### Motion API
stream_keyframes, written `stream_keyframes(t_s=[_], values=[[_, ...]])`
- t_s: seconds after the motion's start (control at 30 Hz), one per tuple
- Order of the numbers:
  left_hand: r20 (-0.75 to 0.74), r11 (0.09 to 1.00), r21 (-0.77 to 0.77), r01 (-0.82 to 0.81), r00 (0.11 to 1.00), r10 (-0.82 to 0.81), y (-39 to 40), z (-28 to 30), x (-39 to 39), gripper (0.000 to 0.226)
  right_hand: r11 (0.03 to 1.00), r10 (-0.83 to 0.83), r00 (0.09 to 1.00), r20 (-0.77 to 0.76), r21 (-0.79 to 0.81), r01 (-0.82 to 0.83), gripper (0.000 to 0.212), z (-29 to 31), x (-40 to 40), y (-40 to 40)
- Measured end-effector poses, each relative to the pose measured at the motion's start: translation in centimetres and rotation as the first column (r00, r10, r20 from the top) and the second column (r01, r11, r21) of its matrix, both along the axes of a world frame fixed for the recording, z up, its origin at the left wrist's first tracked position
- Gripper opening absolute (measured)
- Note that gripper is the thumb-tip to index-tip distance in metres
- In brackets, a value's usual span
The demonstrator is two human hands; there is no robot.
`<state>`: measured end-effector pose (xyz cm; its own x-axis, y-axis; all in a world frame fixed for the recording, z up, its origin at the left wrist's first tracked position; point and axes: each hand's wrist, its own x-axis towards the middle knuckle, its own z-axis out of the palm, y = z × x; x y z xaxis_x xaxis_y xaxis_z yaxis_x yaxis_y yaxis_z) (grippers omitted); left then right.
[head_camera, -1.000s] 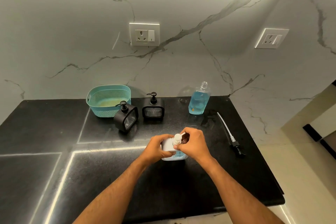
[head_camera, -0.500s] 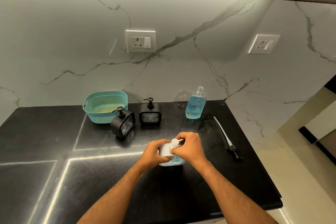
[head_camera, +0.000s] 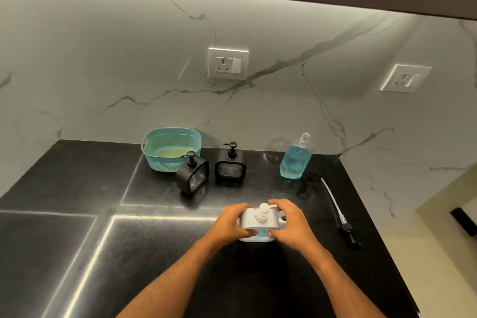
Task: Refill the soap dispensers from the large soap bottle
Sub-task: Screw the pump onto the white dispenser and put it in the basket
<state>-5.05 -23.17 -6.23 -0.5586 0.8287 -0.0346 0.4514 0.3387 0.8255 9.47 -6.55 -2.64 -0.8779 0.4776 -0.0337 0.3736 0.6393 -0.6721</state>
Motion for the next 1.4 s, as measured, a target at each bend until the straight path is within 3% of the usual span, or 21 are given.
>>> stream_keyframes(t_s=[0.17, 0.53, 0.87, 1.17, 1.4], values=[[-0.001, 0.999, -0.005, -0.038, 0.999, 0.038, -0.1, 0.5, -0.2, 0.056, 1.0, 0.004, 1.0, -0.017, 0.013, -0.004, 0.059, -0.5, -0.6, -0.2], [-0.069, 0.957, 0.245, -0.154, 0.982, 0.175, -2.5, 6.6, -5.0, 0.063, 0.996, 0.085, 0.947, -0.309, 0.032, -0.079, 0.062, 5.1, -6.4, -1.3], [-0.151, 0.738, 0.528, -0.42, 0.808, 0.569, -6.4, 11.6, -10.5, 0.073, 1.0, -0.009, 0.86, -0.51, 0.016, 0.02, 0.044, 11.1, -16.7, -6.1], [-0.14, 0.79, 0.329, -0.517, 0.801, 0.582, -8.3, 12.3, -17.2, 0.136, 0.992, -0.056, 0.874, -0.482, 0.076, 0.105, 0.04, 12.8, -26.4, -11.5], [-0.073, 0.767, 0.26, -0.587, 0.78, 0.622, -8.8, 11.9, -25.0, 0.114, 0.994, -0.06, 0.9, -0.432, 0.057, 0.094, 0.054, 11.1, -32.5, -14.1]])
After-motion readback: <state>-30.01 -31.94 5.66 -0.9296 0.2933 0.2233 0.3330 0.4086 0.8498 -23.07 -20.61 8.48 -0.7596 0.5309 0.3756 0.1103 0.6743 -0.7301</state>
